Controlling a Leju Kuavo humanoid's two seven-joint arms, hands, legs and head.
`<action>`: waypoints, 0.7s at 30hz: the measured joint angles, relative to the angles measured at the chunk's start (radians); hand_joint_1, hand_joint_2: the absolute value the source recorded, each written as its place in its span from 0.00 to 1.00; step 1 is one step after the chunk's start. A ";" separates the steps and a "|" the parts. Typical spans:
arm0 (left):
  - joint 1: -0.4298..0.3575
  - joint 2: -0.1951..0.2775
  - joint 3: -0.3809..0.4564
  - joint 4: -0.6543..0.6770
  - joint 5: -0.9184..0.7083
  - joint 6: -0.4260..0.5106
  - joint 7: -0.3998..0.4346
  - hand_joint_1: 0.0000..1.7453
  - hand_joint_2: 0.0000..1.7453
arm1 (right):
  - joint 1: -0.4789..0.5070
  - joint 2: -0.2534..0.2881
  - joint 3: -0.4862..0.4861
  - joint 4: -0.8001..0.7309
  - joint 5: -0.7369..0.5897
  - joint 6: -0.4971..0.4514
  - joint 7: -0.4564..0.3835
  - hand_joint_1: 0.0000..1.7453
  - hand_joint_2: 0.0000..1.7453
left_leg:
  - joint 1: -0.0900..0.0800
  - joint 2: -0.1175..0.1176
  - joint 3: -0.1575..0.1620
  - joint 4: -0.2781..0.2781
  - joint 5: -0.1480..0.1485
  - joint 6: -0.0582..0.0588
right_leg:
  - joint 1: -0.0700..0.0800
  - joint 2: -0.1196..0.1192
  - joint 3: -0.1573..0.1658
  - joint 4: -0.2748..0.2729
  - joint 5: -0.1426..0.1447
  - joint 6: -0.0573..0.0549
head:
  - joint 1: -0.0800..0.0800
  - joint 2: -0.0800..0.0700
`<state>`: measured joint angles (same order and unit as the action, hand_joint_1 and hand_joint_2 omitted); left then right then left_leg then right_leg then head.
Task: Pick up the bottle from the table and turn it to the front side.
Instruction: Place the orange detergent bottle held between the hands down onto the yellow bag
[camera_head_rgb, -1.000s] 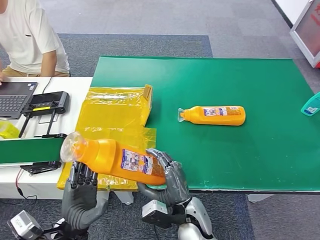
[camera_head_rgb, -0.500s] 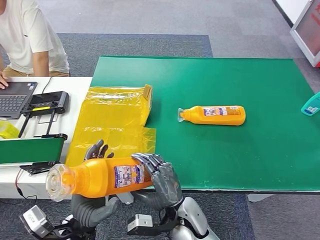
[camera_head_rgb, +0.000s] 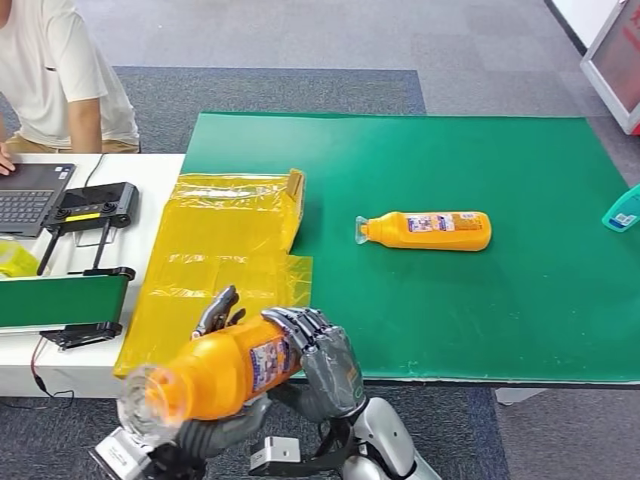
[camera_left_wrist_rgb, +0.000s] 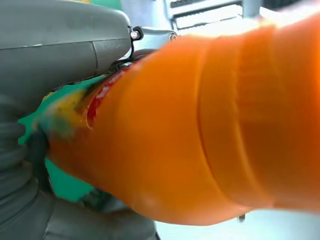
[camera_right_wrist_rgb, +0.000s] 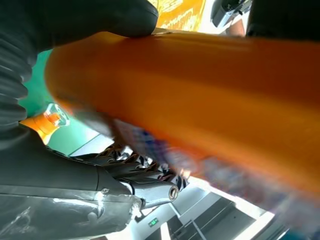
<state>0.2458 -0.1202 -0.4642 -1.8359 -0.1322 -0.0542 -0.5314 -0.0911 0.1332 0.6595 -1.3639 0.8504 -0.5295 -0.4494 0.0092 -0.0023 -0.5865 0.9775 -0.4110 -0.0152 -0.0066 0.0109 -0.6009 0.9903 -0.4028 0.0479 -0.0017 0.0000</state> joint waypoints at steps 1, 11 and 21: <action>-0.007 0.005 -0.014 0.002 -0.014 0.006 -0.011 1.00 1.00 | -0.002 0.000 0.002 0.003 0.001 -0.001 0.004 1.00 1.00 | 0.000 0.000 0.000 0.000 0.000 0.000 | 0.000 0.000 0.000 0.000 0.000 0.000 | 0.000 0.000; -0.048 0.060 -0.090 0.018 -0.071 0.087 -0.038 1.00 1.00 | -0.008 0.001 0.002 0.056 -0.054 -0.004 -0.001 1.00 1.00 | 0.000 0.000 0.000 0.000 0.000 0.000 | 0.000 0.000 0.000 0.000 0.000 0.000 | 0.000 0.000; -0.032 0.086 -0.104 0.009 -0.436 0.467 0.024 1.00 1.00 | 0.000 0.021 -0.044 0.120 -0.206 0.115 -0.025 0.00 1.00 | 0.000 0.000 -0.001 0.000 0.000 0.000 | 0.000 0.000 0.000 0.000 0.000 0.000 | 0.000 0.000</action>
<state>0.2142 -0.0346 -0.5685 -1.8266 -0.5685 0.4125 -0.5077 -0.0907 0.1546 0.6154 -1.2441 0.6440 -0.4143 -0.4747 0.0093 -0.0023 -0.5870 0.9775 -0.4110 -0.0152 -0.0065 0.0108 -0.6009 0.9903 -0.4028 0.0479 -0.0017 0.0000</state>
